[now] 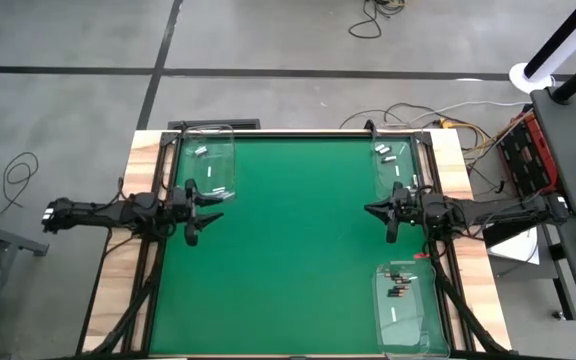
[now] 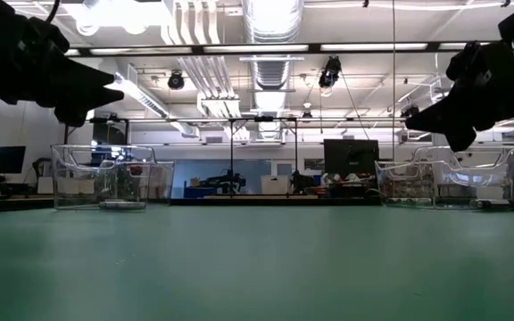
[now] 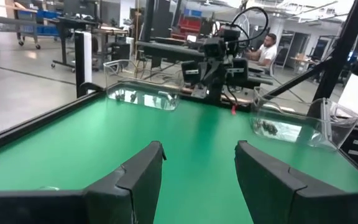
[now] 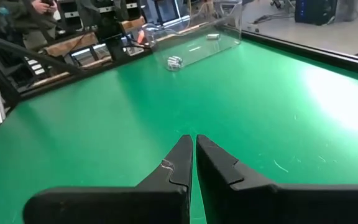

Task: Sort batteries
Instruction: Return to Home Position

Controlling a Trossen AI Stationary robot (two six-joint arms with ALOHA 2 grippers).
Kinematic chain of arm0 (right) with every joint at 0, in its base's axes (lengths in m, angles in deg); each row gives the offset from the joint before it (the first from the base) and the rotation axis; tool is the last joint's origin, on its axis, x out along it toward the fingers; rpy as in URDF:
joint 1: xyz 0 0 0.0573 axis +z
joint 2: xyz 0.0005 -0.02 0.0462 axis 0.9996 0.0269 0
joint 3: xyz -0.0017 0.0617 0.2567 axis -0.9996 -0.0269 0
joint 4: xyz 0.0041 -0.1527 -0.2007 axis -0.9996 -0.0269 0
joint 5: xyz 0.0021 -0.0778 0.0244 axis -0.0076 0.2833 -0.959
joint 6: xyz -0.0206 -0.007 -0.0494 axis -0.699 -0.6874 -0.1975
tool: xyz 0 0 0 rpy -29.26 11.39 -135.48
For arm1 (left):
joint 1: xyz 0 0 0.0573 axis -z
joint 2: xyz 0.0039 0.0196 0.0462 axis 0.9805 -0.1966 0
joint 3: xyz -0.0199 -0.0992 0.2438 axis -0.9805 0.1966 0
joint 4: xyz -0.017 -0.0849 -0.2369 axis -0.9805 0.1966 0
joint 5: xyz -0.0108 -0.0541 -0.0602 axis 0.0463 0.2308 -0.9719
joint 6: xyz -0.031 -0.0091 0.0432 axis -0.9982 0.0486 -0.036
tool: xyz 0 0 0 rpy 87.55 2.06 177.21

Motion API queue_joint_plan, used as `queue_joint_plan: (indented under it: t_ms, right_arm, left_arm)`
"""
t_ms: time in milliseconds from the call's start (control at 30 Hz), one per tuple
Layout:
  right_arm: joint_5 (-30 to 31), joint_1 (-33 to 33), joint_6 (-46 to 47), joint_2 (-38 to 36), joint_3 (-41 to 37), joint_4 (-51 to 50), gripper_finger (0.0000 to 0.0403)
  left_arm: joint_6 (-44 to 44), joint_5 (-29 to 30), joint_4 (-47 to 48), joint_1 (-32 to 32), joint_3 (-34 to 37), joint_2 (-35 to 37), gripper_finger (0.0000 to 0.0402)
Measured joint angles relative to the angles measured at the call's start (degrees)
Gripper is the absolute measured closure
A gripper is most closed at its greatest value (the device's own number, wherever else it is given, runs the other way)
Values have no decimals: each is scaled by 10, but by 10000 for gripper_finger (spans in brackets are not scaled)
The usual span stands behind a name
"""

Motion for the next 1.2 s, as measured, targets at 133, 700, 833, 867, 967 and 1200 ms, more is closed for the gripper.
queue_joint_plan:
  t_ms: [133, 700, 833, 867, 967, 1200]
  right_arm:
    - [0, 0, 9, -1, 0, 2, 390]
    - [1, 25, 10, -71, 0, -23, 390]
    - [-43, 23, -39, -157, 0, -50, 390]
    - [-50, 22, -78, -181, 0, -52, 390]
    - [-45, 12, -149, -197, 1, -32, 390]
    - [-141, -27, -102, -197, 0, -68, 390]
  left_arm:
    - [0, 0, 0, 0, 0, -9, 221]
    - [0, 2, 1, 0, 0, -31, 221]
    - [0, 2, 0, 0, 0, -35, 221]
    - [0, 2, 0, 0, 0, -37, 221]
    - [0, 2, -2, 0, 1, -40, 221]
    - [0, 2, -4, 0, 1, -48, 221]
